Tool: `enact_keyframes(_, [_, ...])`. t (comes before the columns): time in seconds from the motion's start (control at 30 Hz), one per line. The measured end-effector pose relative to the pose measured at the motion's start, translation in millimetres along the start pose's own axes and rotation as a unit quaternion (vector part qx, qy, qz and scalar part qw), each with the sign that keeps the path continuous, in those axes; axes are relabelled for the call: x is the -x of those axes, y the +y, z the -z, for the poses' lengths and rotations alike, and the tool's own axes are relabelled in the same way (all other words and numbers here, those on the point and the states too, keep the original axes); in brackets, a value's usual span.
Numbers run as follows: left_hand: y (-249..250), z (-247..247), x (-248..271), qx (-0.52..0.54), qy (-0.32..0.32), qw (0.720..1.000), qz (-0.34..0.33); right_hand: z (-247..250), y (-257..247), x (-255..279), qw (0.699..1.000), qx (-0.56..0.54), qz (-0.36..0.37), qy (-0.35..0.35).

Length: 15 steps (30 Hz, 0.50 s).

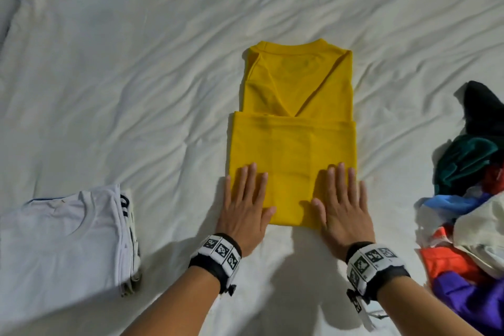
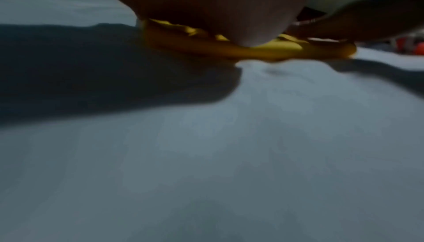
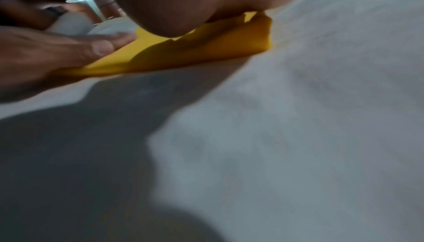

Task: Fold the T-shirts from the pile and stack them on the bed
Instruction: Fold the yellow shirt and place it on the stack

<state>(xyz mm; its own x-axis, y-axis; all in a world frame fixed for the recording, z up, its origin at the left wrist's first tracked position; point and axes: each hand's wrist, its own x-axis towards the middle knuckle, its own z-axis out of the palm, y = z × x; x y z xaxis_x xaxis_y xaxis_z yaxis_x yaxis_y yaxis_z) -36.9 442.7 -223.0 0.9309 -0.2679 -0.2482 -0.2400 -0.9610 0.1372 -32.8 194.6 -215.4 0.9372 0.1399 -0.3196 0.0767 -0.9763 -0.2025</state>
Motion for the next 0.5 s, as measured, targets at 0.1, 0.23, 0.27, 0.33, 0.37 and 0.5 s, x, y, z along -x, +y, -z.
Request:
enact_keyframes(0.1, [-14.8,-11.3,24.5,-0.021,-0.023,0.999,-0.007,-13.4,2.9,23.8,0.996,0.042,0.071,-0.04])
enact_keyframes(0.23, [-33.4,-3.9,39.2,-0.066,-0.042,0.997,-0.008,-10.9,15.9,39.7,0.996,0.065,0.057,-0.038])
enact_keyframes(0.27, [-35.7,1.1,39.3,-0.095,-0.052,0.994,-0.021,-7.7,15.7,40.9,0.994,0.078,0.067,-0.026])
enact_keyframes(0.33, [-36.2,13.2,37.3,-0.16,-0.064,0.984,-0.049,-3.0,14.6,41.2,0.992,0.099,0.082,-0.016])
enact_keyframes(0.37, [-35.0,17.7,35.2,-0.185,-0.066,0.978,-0.068,-1.0,13.9,40.3,0.991,0.103,0.086,-0.018])
enact_keyframes(0.5, [-25.0,28.5,23.5,-0.272,-0.104,0.953,-0.082,7.7,5.6,33.9,0.986,0.128,0.082,-0.062])
